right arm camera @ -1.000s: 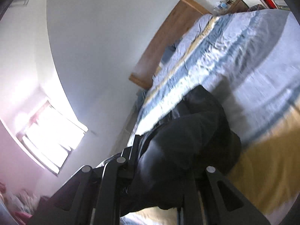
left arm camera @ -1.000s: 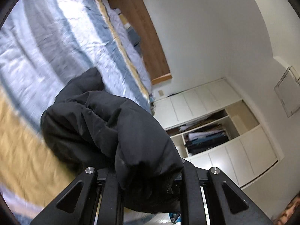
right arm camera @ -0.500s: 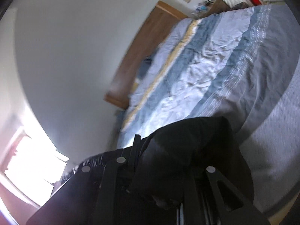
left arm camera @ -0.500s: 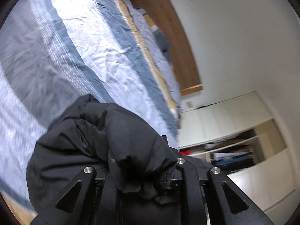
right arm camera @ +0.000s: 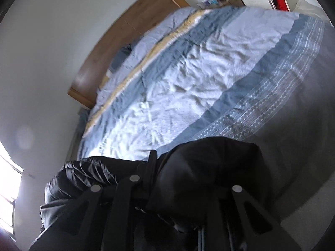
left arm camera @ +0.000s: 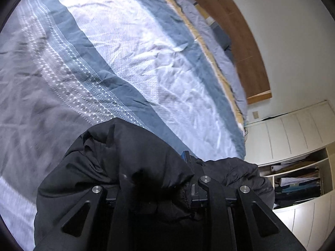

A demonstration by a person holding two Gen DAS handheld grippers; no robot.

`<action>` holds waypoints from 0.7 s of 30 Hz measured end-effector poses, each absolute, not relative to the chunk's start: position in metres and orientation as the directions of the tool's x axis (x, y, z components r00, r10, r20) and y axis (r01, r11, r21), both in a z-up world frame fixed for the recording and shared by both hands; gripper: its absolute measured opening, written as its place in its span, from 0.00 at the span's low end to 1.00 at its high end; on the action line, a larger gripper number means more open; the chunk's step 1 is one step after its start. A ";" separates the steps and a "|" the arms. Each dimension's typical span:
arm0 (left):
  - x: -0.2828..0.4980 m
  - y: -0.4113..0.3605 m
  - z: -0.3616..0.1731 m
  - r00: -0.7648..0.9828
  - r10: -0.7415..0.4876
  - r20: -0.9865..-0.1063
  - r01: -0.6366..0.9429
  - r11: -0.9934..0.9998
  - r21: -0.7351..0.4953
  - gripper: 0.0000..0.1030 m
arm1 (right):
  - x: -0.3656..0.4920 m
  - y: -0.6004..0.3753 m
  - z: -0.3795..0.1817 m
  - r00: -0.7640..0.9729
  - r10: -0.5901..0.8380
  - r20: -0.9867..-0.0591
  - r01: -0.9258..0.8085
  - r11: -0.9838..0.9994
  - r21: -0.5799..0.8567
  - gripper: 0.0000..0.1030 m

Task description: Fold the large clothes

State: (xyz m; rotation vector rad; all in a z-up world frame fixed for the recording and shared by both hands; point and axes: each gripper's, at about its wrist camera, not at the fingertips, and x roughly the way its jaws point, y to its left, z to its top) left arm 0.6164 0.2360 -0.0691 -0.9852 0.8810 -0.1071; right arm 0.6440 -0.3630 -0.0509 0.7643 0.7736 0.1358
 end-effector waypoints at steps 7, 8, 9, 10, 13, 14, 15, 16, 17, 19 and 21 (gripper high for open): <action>0.634 0.231 -0.072 0.636 -0.450 -0.627 -0.319 0.586 -0.745 0.34 | 0.670 -0.357 -0.066 0.694 0.424 -0.582 0.150 0.705 0.693 0.35; 0.633 0.233 -0.069 0.644 -0.462 -0.610 -0.309 0.571 -0.760 0.43 | 0.669 -0.359 -0.066 0.703 0.438 -0.560 0.142 0.686 0.714 0.41; 0.631 0.233 -0.067 0.652 -0.473 -0.593 -0.300 0.557 -0.774 0.48 | 0.668 -0.361 -0.066 0.710 0.451 -0.542 0.135 0.668 0.732 0.44; 0.628 0.235 -0.063 0.665 -0.486 -0.567 -0.286 0.535 -0.795 0.58 | 0.666 -0.363 -0.065 0.716 0.465 -0.521 0.128 0.646 0.753 0.49; 0.620 0.239 -0.048 0.696 -0.482 -0.532 -0.264 0.518 -0.814 0.91 | 0.660 -0.368 -0.061 0.722 0.483 -0.496 0.120 0.618 0.777 0.54; 0.616 0.241 -0.039 0.706 -0.462 -0.536 -0.262 0.533 -0.804 0.91 | 0.658 -0.368 -0.058 0.723 0.486 -0.491 0.119 0.613 0.781 0.57; 0.615 0.242 -0.034 0.709 -0.458 -0.536 -0.258 0.540 -0.801 0.91 | 0.656 -0.369 -0.055 0.726 0.487 -0.485 0.119 0.606 0.786 0.58; 0.613 0.244 -0.025 0.711 -0.456 -0.536 -0.251 0.547 -0.798 0.91 | 0.653 -0.372 -0.051 0.730 0.486 -0.479 0.119 0.600 0.791 0.60; 0.610 0.245 -0.017 0.714 -0.442 -0.542 -0.252 0.560 -0.789 0.91 | 0.651 -0.374 -0.047 0.736 0.485 -0.473 0.119 0.595 0.795 0.62; 0.599 0.247 0.003 0.726 -0.405 -0.556 -0.242 0.606 -0.758 0.91 | 0.645 -0.378 -0.035 0.748 0.473 -0.465 0.117 0.596 0.795 0.69; 0.588 0.245 0.022 0.738 -0.371 -0.564 -0.220 0.658 -0.721 0.91 | 0.639 -0.382 -0.020 0.764 0.449 -0.462 0.111 0.615 0.781 0.71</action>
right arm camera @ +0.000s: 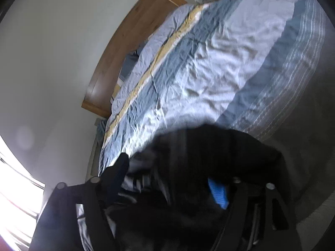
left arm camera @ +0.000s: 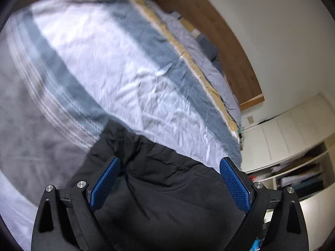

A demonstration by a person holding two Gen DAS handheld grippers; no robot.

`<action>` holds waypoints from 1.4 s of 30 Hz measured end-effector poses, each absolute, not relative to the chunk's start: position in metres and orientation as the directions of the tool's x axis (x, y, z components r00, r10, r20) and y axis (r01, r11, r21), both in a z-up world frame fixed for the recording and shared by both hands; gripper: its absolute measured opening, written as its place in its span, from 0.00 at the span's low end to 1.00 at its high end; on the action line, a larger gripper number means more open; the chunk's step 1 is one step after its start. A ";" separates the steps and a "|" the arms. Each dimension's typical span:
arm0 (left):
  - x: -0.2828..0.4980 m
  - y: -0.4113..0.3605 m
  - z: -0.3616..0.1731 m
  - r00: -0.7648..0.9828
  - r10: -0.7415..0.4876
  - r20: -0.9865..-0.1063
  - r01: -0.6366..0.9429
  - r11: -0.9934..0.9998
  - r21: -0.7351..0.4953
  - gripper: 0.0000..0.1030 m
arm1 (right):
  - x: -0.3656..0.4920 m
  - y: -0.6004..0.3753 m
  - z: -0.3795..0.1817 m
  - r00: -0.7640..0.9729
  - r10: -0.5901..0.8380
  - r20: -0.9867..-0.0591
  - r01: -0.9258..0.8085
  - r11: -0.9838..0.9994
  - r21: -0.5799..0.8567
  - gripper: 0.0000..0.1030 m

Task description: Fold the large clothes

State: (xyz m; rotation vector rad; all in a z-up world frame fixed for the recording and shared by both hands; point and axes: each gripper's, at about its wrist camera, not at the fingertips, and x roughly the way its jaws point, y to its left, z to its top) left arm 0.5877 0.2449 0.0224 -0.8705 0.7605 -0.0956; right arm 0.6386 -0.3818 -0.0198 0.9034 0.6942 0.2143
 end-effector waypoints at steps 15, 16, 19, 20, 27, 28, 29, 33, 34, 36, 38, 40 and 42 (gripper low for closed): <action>0.547 0.111 0.048 0.670 -0.363 -0.647 0.001 0.873 -0.488 0.89 | 0.583 -0.262 0.050 0.705 0.432 -0.562 -0.128 0.857 0.499 0.72; 0.551 0.096 0.042 0.657 -0.368 -0.658 0.021 0.881 -0.472 0.89 | 0.583 -0.244 0.044 0.695 0.426 -0.578 -0.150 0.873 0.464 0.72; 0.568 0.062 0.024 0.644 -0.312 -0.698 0.045 0.927 -0.373 0.89 | 0.592 -0.209 0.020 0.673 0.404 -0.620 -0.180 0.902 0.392 0.72; 0.576 0.055 0.017 0.643 -0.283 -0.711 0.044 0.941 -0.334 0.90 | 0.598 -0.199 0.011 0.666 0.387 -0.638 -0.182 0.914 0.363 0.72; 0.651 0.040 -0.021 0.599 -0.167 -0.783 -0.027 0.973 -0.228 0.92 | 0.664 -0.184 -0.026 0.634 0.313 -0.707 -0.132 0.945 0.300 0.72; 0.663 0.040 -0.024 0.590 -0.157 -0.792 -0.034 0.975 -0.218 0.94 | 0.673 -0.183 -0.028 0.629 0.307 -0.714 -0.128 0.947 0.295 0.72; 0.676 0.040 -0.029 0.573 -0.149 -0.806 -0.040 0.977 -0.209 0.95 | 0.684 -0.181 -0.030 0.621 0.301 -0.723 -0.126 0.949 0.287 0.72; 0.713 0.047 -0.041 0.525 -0.137 -0.840 -0.073 0.976 -0.206 0.98 | 0.720 -0.183 -0.039 0.585 0.309 -0.750 -0.125 0.948 0.293 0.72; 0.718 0.050 -0.044 0.514 -0.142 -0.846 -0.082 0.974 -0.213 0.98 | 0.726 -0.187 -0.042 0.574 0.321 -0.754 -0.124 0.944 0.307 0.72; 0.721 0.056 -0.046 0.506 -0.149 -0.850 -0.097 0.969 -0.227 0.98 | 0.731 -0.195 -0.047 0.564 0.342 -0.752 -0.123 0.935 0.333 0.72; 0.720 0.071 -0.047 0.499 -0.155 -0.853 -0.111 0.965 -0.240 0.98 | 0.731 -0.209 -0.051 0.554 0.380 -0.741 -0.133 0.919 0.372 0.72; 0.718 0.086 -0.049 0.492 -0.142 -0.859 -0.136 0.962 -0.237 0.98 | 0.725 -0.229 -0.053 0.556 0.382 -0.738 -0.120 0.916 0.383 0.72; 0.710 0.108 -0.054 0.479 -0.153 -0.864 -0.165 0.951 -0.260 0.99 | 0.718 -0.255 -0.058 0.562 0.379 -0.735 -0.085 0.910 0.405 0.72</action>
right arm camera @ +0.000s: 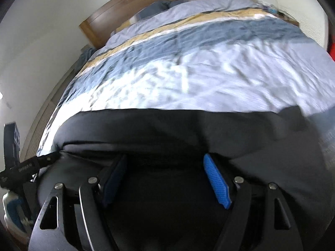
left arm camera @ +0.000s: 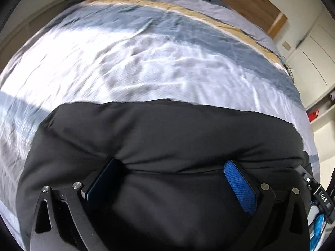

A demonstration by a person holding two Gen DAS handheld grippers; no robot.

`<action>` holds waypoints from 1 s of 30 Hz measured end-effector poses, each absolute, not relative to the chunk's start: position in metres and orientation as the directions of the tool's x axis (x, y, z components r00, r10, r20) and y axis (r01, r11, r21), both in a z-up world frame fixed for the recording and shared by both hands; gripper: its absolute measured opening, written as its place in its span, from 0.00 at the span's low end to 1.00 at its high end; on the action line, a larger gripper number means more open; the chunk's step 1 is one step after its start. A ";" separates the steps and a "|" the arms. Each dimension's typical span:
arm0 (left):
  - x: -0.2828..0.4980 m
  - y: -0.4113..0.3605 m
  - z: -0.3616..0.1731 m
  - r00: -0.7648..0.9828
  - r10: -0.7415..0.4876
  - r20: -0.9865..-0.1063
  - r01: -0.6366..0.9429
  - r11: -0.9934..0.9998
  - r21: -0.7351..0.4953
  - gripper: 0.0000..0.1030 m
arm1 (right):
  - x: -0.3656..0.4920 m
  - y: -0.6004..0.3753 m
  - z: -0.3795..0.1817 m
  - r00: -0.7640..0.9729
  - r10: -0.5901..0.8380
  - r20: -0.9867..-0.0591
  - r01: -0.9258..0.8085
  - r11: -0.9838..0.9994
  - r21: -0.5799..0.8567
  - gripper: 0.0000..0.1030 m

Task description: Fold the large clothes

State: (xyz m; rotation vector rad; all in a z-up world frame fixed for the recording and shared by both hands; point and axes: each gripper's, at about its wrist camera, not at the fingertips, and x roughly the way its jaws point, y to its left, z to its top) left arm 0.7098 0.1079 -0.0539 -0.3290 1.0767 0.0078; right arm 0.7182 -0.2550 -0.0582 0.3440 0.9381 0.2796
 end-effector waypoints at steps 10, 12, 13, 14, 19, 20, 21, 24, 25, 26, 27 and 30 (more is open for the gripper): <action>0.640 0.187 -0.030 0.505 -0.023 -0.863 -0.308 0.929 -0.205 0.98 | 0.657 -0.338 -0.045 0.585 0.134 -0.800 0.084 0.971 0.224 0.72; 0.619 0.186 -0.015 0.560 -0.038 -0.828 -0.274 0.934 -0.229 0.98 | 0.640 -0.333 -0.027 0.631 0.132 -0.764 0.050 0.977 0.210 0.72; 0.609 0.184 -0.009 0.585 -0.055 -0.809 -0.252 0.936 -0.246 0.98 | 0.633 -0.327 -0.018 0.653 0.143 -0.744 0.024 0.978 0.209 0.72; 0.601 0.181 -0.006 0.602 -0.073 -0.795 -0.232 0.937 -0.262 0.98 | 0.626 -0.319 -0.011 0.668 0.165 -0.726 -0.005 0.976 0.218 0.72; 0.576 0.157 -0.023 0.585 -0.148 -0.798 -0.150 0.946 -0.286 0.98 | 0.612 -0.276 -0.017 0.652 0.280 -0.705 -0.115 0.955 0.273 0.72; 0.572 0.156 -0.031 0.568 -0.134 -0.812 -0.152 0.953 -0.263 0.98 | 0.612 -0.273 -0.027 0.629 0.285 -0.723 -0.108 0.953 0.282 0.72; 0.569 0.157 -0.037 0.556 -0.126 -0.822 -0.159 0.954 -0.254 0.98 | 0.612 -0.274 -0.034 0.618 0.285 -0.732 -0.096 0.952 0.290 0.72; 0.552 0.172 -0.047 0.540 -0.110 -0.834 -0.198 0.947 -0.254 0.98 | 0.606 -0.296 -0.054 0.601 0.290 -0.745 -0.010 0.934 0.356 0.72; 0.545 0.177 -0.045 0.545 -0.085 -0.834 -0.212 0.949 -0.235 0.98 | 0.603 -0.304 -0.055 0.600 0.270 -0.754 0.018 0.937 0.350 0.72; 0.538 0.180 -0.043 0.553 -0.063 -0.831 -0.220 0.951 -0.218 0.96 | 0.598 -0.307 -0.055 0.595 0.238 -0.767 0.030 0.948 0.317 0.72; 0.533 0.183 -0.040 0.561 -0.049 -0.826 -0.222 0.953 -0.208 0.96 | 0.594 -0.309 -0.052 0.592 0.204 -0.779 0.034 0.960 0.277 0.72; 0.508 0.179 -0.026 0.622 -0.021 -0.783 -0.204 0.961 -0.188 0.95 | 0.574 -0.309 -0.037 0.619 0.172 -0.766 0.017 0.973 0.232 0.72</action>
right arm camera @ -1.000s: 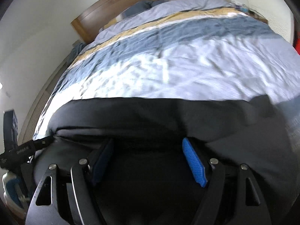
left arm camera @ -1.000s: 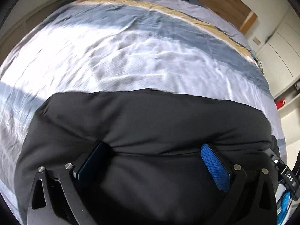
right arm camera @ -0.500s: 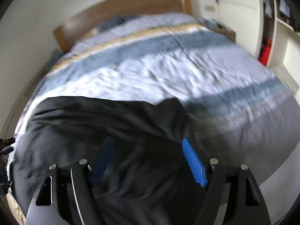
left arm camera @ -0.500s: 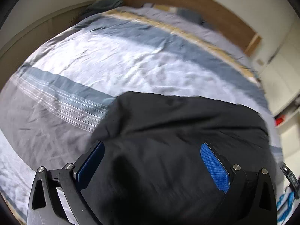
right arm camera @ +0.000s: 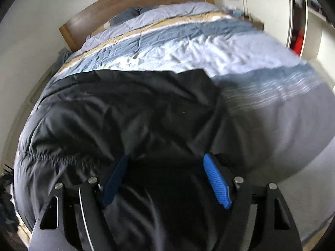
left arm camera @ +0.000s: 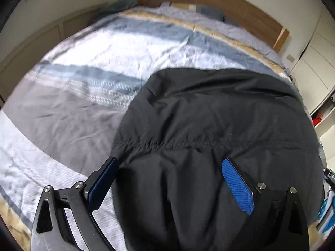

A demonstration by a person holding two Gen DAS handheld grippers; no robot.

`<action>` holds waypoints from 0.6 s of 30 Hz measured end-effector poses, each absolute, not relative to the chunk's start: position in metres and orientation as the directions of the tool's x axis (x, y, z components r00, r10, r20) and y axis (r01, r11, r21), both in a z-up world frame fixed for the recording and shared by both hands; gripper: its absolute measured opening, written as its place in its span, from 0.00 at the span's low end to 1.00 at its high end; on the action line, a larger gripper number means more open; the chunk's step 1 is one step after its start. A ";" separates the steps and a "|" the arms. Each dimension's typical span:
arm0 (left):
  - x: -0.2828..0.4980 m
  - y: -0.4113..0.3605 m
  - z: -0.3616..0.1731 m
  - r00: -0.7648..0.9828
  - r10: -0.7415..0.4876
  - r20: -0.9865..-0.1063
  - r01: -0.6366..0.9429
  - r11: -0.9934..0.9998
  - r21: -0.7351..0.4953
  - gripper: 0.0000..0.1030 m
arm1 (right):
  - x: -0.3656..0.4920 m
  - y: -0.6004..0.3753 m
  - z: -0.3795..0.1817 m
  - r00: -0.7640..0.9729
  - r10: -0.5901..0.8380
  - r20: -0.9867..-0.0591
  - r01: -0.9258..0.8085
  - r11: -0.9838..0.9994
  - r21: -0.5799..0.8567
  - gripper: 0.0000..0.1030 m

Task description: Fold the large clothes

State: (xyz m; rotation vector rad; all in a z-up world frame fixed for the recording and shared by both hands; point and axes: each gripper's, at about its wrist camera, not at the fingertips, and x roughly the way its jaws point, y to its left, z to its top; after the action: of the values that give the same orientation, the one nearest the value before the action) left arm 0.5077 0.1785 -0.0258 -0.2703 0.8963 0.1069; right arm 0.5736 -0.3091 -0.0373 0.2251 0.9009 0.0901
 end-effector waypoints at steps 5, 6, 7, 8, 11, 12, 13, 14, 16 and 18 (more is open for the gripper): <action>0.478 0.156 -0.015 0.704 0.019 -0.710 -0.160 0.978 -0.133 0.95 | 0.531 -0.287 -0.016 0.676 0.229 -0.701 -0.082 0.968 0.237 0.72; 0.474 0.151 -0.015 0.713 0.023 -0.701 -0.151 0.981 -0.122 0.95 | 0.523 -0.281 -0.016 0.680 0.241 -0.693 -0.100 0.966 0.238 0.72; 0.470 0.145 -0.016 0.722 0.029 -0.691 -0.140 0.985 -0.105 0.95 | 0.517 -0.275 -0.016 0.682 0.249 -0.688 -0.114 0.965 0.237 0.72; 0.468 0.139 -0.016 0.728 0.036 -0.684 -0.133 0.987 -0.089 0.95 | 0.512 -0.270 -0.018 0.684 0.254 -0.684 -0.124 0.964 0.235 0.72; 0.465 0.129 -0.021 0.743 0.044 -0.668 -0.107 0.993 -0.054 0.95 | 0.506 -0.258 -0.028 0.676 0.246 -0.694 -0.144 0.969 0.202 0.72; 0.465 0.124 -0.024 0.744 0.047 -0.666 -0.099 0.994 -0.040 0.95 | 0.505 -0.255 -0.031 0.672 0.243 -0.699 -0.147 0.970 0.195 0.72; 0.464 0.122 -0.027 0.745 0.050 -0.665 -0.096 0.995 -0.034 0.95 | 0.505 -0.254 -0.035 0.667 0.242 -0.704 -0.147 0.970 0.194 0.72; 0.463 0.119 -0.029 0.747 0.053 -0.663 -0.095 0.995 -0.028 0.95 | 0.504 -0.254 -0.039 0.665 0.245 -0.705 -0.145 0.969 0.200 0.72; 0.463 0.117 -0.035 0.750 0.059 -0.658 -0.099 0.995 -0.024 0.95 | 0.504 -0.258 -0.044 0.668 0.251 -0.701 -0.141 0.967 0.212 0.72; 0.462 0.116 -0.038 0.756 0.062 -0.651 -0.104 0.994 -0.027 0.95 | 0.504 -0.260 -0.046 0.673 0.244 -0.698 -0.141 0.969 0.203 0.72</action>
State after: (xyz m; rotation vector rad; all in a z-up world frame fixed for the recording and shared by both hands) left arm 0.4621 0.1159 -0.0380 -0.0624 0.7076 0.0904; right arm 0.5036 -0.2601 -0.0463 0.1362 0.8038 0.2178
